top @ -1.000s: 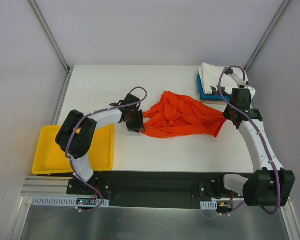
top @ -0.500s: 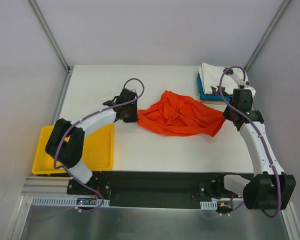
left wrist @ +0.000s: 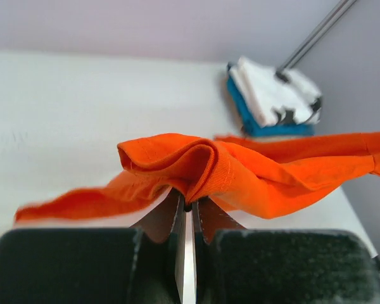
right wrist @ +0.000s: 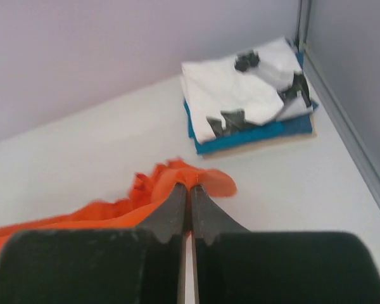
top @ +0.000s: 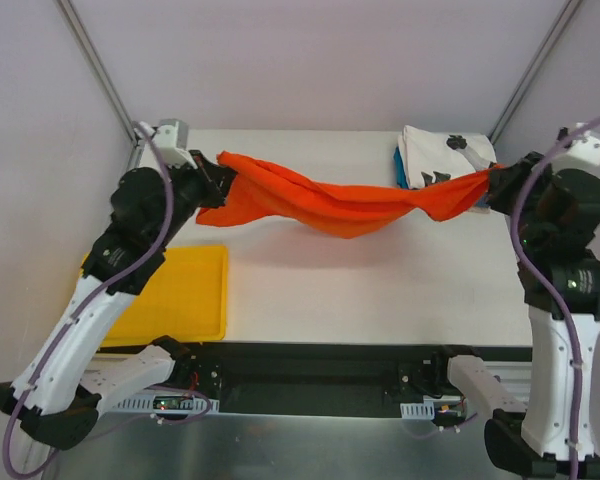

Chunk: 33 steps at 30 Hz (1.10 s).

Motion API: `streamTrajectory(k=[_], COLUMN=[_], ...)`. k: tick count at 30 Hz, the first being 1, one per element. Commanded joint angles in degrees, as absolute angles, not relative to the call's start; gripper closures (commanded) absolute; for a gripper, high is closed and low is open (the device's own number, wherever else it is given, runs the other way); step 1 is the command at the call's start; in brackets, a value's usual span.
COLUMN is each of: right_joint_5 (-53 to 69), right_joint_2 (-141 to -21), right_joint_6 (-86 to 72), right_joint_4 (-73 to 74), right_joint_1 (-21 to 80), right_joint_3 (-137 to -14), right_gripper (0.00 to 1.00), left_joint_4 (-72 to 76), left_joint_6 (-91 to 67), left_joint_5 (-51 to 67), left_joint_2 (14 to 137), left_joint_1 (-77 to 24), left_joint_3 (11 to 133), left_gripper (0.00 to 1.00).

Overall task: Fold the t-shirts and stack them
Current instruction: Flatten the tshirt out

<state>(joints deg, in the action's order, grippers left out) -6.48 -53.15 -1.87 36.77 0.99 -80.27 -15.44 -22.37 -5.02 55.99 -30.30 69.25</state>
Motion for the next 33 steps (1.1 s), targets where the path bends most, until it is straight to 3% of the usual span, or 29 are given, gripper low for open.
streamTrajectory(k=[1,6,20,26,33], right_joint_5=[-4.49,-3.52,-1.49,-2.99,-3.34], right_joint_2=[-48.69,-47.9,-49.13,-51.32,-63.26], right_joint_6=[-0.44,1.58,6.15,6.59,5.72], right_joint_4=[39.1,40.61,35.77,27.52,20.86], right_joint_1=[0.88,0.97,0.97,0.97,0.97], right_joint_3=[-92.26,-105.0,-121.71,-115.87,-106.21], right_gripper=[0.99,0.99,0.98,0.96,0.96], left_joint_4=[-13.36,-13.18,-14.59,-14.5,-13.01], left_joint_6=[-17.15,-15.3,-13.53,-12.84,-9.23], left_joint_5=[-7.29,-5.72,1.93,0.26,-20.71], left_joint_2=[49.05,43.26,40.52,42.35,52.28], left_joint_1=[-30.32,-30.32,-30.32,-30.32,-30.32], left_joint_3=[77.42,84.45,96.76,94.93,85.7], left_gripper=[1.0,1.0,1.0,1.0,1.0])
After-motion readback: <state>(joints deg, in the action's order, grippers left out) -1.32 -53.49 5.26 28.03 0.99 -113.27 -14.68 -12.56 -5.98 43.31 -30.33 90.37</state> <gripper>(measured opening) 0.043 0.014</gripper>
